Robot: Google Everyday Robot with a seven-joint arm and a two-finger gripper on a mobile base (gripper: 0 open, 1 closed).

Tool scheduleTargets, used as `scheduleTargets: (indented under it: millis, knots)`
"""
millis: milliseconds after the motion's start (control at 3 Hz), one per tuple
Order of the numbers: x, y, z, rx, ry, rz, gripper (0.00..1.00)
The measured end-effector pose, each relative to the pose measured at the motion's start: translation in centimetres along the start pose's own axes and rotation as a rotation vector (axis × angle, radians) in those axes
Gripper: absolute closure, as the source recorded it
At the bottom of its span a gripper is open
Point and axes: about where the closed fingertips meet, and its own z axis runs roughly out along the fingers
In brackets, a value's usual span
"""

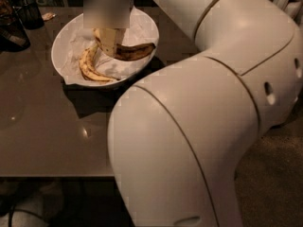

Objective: Pick banana from white bowl

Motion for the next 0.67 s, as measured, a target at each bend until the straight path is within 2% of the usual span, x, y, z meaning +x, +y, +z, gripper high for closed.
scheduleTargets:
  millis: [333,667]
  knots:
    - [2.35,3.42,-3.53,0.06,0.016,-0.019,1.0]
    - [2.35,3.42,-3.53,0.06,0.016,-0.019,1.0]
